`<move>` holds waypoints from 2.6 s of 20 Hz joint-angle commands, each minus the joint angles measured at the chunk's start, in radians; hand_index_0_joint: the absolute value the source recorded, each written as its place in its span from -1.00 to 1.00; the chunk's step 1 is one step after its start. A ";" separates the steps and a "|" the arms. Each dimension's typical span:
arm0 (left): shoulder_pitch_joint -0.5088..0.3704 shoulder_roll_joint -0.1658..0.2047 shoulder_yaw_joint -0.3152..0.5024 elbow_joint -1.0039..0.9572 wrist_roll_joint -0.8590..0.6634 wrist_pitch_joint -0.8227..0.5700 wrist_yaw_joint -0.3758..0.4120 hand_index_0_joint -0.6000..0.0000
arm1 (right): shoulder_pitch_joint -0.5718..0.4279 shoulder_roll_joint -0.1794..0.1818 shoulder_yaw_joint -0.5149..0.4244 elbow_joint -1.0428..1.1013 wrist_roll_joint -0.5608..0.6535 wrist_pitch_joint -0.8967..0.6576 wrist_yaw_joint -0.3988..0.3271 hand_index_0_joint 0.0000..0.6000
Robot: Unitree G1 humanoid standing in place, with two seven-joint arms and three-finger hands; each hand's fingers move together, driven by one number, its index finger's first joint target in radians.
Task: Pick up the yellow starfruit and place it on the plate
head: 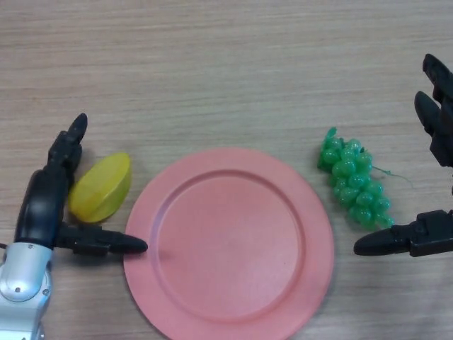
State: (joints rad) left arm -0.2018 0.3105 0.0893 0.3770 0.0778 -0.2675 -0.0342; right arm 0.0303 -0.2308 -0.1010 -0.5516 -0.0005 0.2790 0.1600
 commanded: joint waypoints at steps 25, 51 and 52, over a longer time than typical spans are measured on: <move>0.232 -0.052 -0.036 -0.685 0.208 0.032 -0.175 -1.00 | -0.029 -0.023 -0.053 -0.077 0.047 -0.130 -0.009 -1.00; 0.151 -0.024 0.062 -0.748 0.174 0.071 -0.051 1.00 | -0.019 -0.015 -0.031 -0.108 0.006 -0.115 -0.011 -1.00; 0.141 -0.019 0.076 -0.748 0.159 0.069 -0.042 1.00 | -0.024 -0.016 -0.032 -0.109 0.011 -0.108 -0.011 -1.00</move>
State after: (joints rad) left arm -0.0419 0.2658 0.1181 -0.3139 0.2724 -0.1216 -0.1346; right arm 0.0271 -0.2272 -0.0966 -0.5945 -0.0007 0.2794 0.1603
